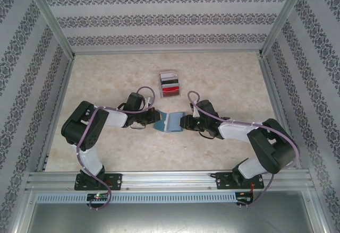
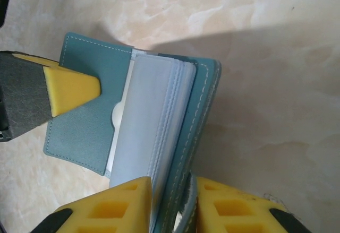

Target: Put the credit cards into the card holder

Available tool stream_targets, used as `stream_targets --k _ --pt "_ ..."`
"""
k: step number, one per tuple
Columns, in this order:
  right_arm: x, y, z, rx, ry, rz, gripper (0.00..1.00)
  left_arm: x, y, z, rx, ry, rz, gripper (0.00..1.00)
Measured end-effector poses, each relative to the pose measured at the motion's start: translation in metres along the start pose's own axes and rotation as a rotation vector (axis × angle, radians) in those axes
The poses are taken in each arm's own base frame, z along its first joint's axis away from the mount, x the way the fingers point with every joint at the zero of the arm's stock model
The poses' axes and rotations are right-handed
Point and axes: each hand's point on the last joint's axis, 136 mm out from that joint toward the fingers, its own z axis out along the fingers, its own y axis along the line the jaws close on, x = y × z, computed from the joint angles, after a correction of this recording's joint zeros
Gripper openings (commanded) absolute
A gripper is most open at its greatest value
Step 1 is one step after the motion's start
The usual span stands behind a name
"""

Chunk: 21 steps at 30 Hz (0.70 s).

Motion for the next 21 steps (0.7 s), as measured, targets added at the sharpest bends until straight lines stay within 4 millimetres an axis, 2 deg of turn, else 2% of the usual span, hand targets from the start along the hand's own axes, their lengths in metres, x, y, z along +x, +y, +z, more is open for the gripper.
stream_targets --k 8,13,17,21 --pt "0.003 -0.003 0.005 0.001 0.012 0.006 0.34 0.001 -0.001 0.001 0.010 0.010 -0.006 0.00" --pt "0.004 -0.005 0.008 0.002 0.016 0.008 0.33 0.001 -0.001 0.001 0.010 0.010 -0.006 0.00" --pt "0.004 -0.006 0.009 0.004 0.019 0.010 0.27 0.001 -0.001 0.001 0.010 0.010 -0.006 0.00" --pt "0.005 -0.008 0.010 0.008 0.022 0.012 0.27 0.001 -0.001 0.001 0.010 0.010 -0.006 0.00"
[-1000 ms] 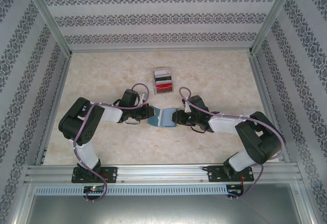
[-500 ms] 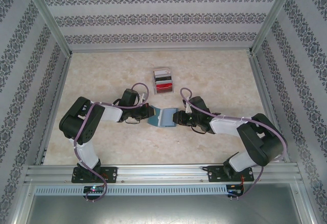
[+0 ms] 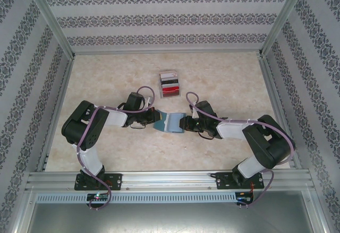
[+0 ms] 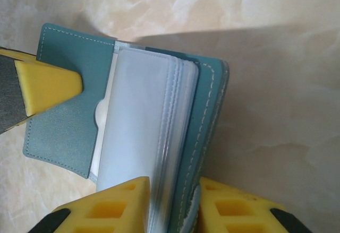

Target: Put the credit cards into the card holder

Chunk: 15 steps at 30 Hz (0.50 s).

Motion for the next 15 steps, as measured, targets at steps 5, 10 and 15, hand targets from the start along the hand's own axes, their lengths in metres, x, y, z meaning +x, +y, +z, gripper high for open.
stream_targets --k 5,10,15 --pt "-0.0005 0.0004 -0.0006 0.000 -0.003 0.003 0.35 0.0000 0.0000 0.0000 0.000 0.000 0.000 0.00" --pt "-0.0051 0.0047 -0.0059 -0.007 -0.026 -0.004 0.29 -0.0002 -0.0002 0.0000 0.000 0.000 0.000 0.00" --pt "-0.0063 0.0061 -0.0072 -0.010 -0.031 -0.005 0.26 -0.0001 -0.0001 0.0001 0.000 0.000 0.000 0.00"
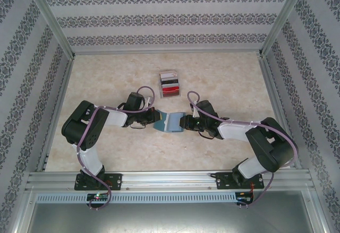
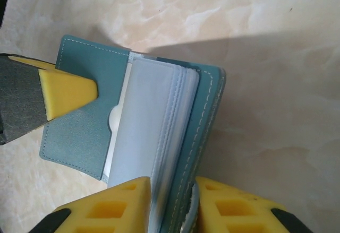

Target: Put the credit cards into the card holder

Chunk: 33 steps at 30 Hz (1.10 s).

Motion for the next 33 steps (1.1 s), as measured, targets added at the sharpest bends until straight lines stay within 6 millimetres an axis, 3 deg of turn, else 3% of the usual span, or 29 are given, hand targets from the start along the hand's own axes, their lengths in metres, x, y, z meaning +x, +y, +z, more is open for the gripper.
stream_targets --k 18,33 --pt "0.008 -0.012 0.010 0.028 0.033 0.021 0.26 -0.001 0.001 -0.001 0.003 0.001 -0.004 0.00" --pt "0.007 -0.010 0.012 0.014 0.030 0.030 0.32 -0.001 0.001 0.000 0.006 0.005 -0.012 0.00"
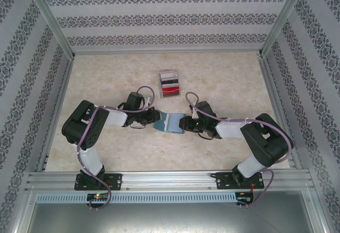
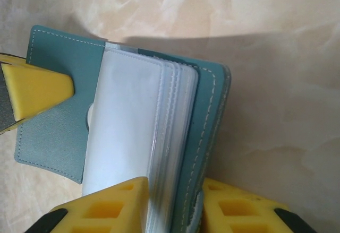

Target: Put the credit cards into the card holder

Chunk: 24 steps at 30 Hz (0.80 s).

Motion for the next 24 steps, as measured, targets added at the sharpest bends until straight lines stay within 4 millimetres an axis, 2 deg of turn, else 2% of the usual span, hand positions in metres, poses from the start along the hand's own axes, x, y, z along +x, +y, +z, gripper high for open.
stream_targets --k 18,24 --pt "-0.0017 0.0054 0.0015 -0.012 -0.013 0.005 0.35 -0.0007 0.0002 0.0009 0.011 0.010 -0.030 0.00" --pt "0.0011 0.0043 -0.0040 -0.019 -0.027 -0.003 0.36 -0.0016 0.0008 0.0004 0.011 0.008 -0.034 0.00"
